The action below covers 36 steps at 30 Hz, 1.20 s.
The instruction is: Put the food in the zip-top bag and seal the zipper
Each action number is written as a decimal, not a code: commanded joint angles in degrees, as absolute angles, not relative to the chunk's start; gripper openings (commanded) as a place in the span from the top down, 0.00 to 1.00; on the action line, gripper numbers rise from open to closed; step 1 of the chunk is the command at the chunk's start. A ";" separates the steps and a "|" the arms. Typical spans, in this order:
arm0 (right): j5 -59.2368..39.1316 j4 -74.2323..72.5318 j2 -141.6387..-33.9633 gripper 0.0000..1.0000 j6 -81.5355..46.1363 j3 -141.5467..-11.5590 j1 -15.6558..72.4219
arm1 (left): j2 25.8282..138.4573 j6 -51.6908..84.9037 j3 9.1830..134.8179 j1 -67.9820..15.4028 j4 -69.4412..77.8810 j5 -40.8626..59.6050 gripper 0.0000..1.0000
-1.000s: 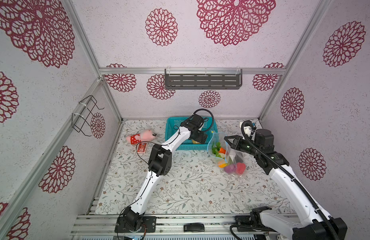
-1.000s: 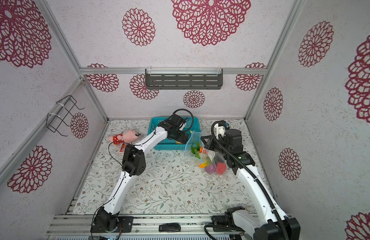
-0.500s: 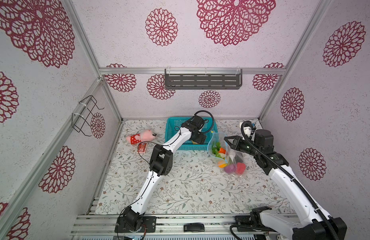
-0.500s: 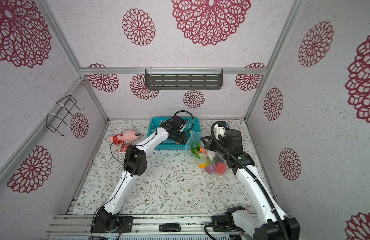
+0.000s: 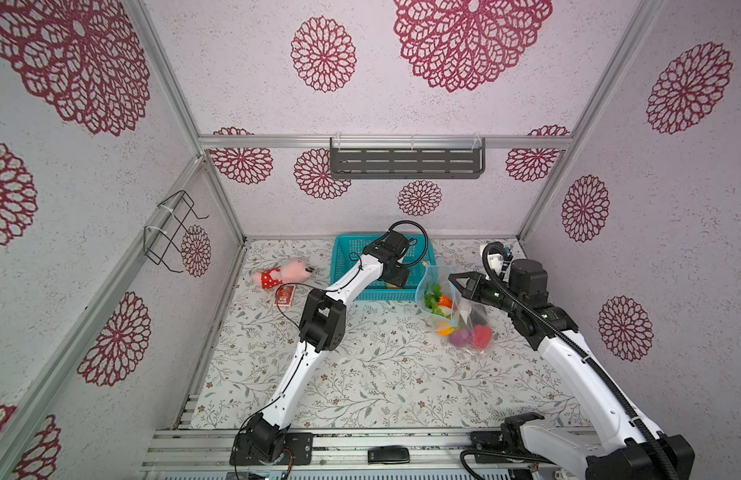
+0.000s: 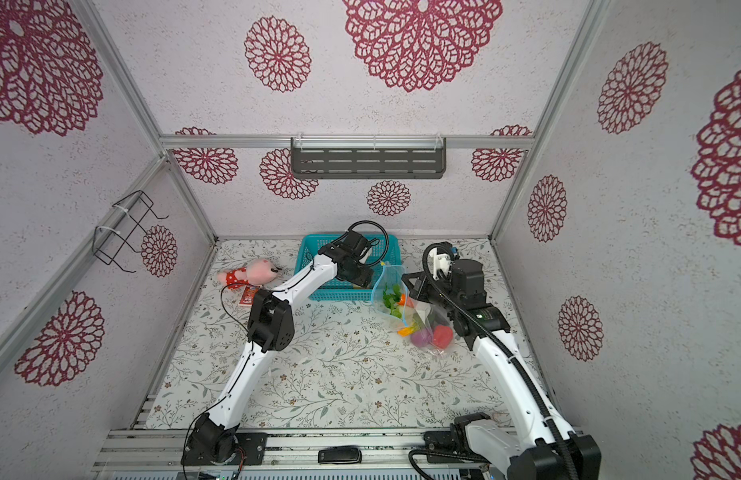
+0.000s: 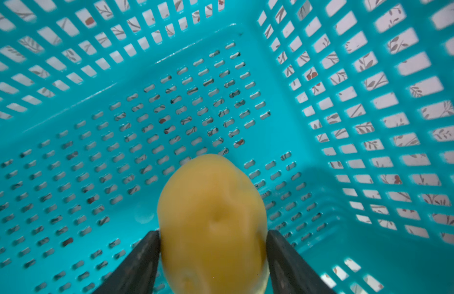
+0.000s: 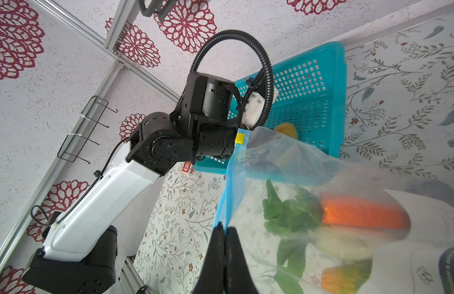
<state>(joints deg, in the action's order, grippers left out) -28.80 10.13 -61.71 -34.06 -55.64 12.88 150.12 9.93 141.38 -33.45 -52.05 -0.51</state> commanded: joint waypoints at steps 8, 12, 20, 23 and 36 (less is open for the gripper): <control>-29.88 7.38 -60.81 0.99 -34.27 -55.63 12.65 | 147.55 11.04 139.88 -31.62 -51.89 4.09 0.34; -29.80 7.43 -60.86 0.99 -34.14 -55.85 12.64 | 147.06 10.92 140.05 -31.17 -51.91 4.39 0.34; -30.05 7.21 -61.65 0.99 -34.07 -56.14 12.64 | 145.86 10.72 139.20 -29.40 -53.17 3.69 0.38; -30.06 7.21 -61.73 0.99 -34.01 -56.25 12.66 | 144.83 10.51 138.10 -28.86 -52.80 3.73 0.37; -30.76 6.43 -62.10 0.99 -34.71 -56.16 12.57 | 147.81 8.26 139.86 -31.44 -56.88 -2.19 0.03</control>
<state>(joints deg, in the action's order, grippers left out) -29.47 9.02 -62.33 -34.15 -55.64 12.91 148.09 9.39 138.76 -30.52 -55.35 -0.58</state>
